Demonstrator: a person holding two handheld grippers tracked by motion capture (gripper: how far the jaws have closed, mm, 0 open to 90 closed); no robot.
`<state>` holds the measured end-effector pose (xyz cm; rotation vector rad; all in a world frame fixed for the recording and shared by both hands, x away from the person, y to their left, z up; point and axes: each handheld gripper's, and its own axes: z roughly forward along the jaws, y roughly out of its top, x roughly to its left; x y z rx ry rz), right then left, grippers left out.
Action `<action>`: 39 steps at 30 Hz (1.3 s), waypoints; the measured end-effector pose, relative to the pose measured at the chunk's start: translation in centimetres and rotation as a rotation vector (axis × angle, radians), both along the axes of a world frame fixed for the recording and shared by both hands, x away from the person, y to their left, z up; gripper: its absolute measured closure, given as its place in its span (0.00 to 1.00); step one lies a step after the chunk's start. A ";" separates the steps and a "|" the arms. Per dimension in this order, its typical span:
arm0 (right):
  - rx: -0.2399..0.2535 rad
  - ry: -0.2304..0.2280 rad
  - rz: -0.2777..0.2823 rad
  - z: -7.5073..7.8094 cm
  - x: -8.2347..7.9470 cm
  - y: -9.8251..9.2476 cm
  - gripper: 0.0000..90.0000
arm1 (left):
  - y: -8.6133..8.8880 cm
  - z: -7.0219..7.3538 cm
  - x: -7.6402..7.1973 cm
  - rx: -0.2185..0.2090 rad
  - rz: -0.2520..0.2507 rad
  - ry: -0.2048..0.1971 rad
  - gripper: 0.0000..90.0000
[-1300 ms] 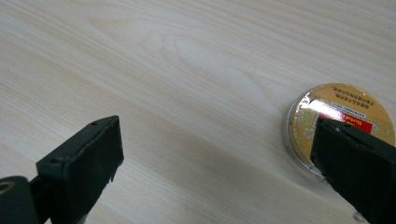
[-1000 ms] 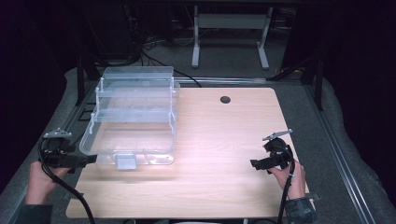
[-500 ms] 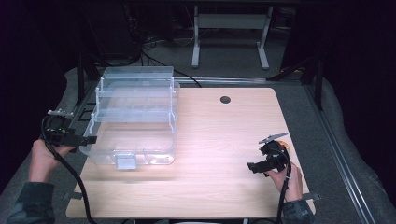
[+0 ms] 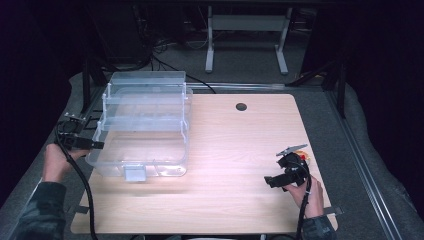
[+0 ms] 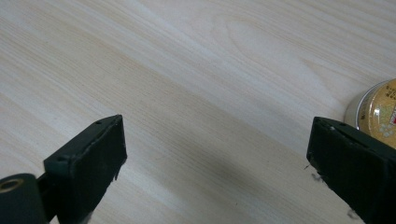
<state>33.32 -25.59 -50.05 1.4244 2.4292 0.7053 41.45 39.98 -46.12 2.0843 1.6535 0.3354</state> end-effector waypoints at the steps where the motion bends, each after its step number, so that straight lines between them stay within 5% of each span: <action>1: -0.003 0.000 -0.002 0.0 0.0 0.0 0.05 | 0.1 -0.2 0.1 -0.006 0.007 0.002 0.44; 14: -0.005 -0.002 -0.015 -0.2 -0.1 -0.2 0.06 | 0.4 -1.9 1.4 0.001 0.033 0.062 0.89; 28: 0.019 0.001 -0.041 -0.4 -0.4 -1.5 0.07 | -0.1 -1.8 1.3 0.030 0.011 0.051 0.90; 39: 0.011 -0.006 -0.065 -0.1 -0.6 -2.2 0.07 | -2.2 -1.9 1.0 0.048 -0.030 0.031 0.88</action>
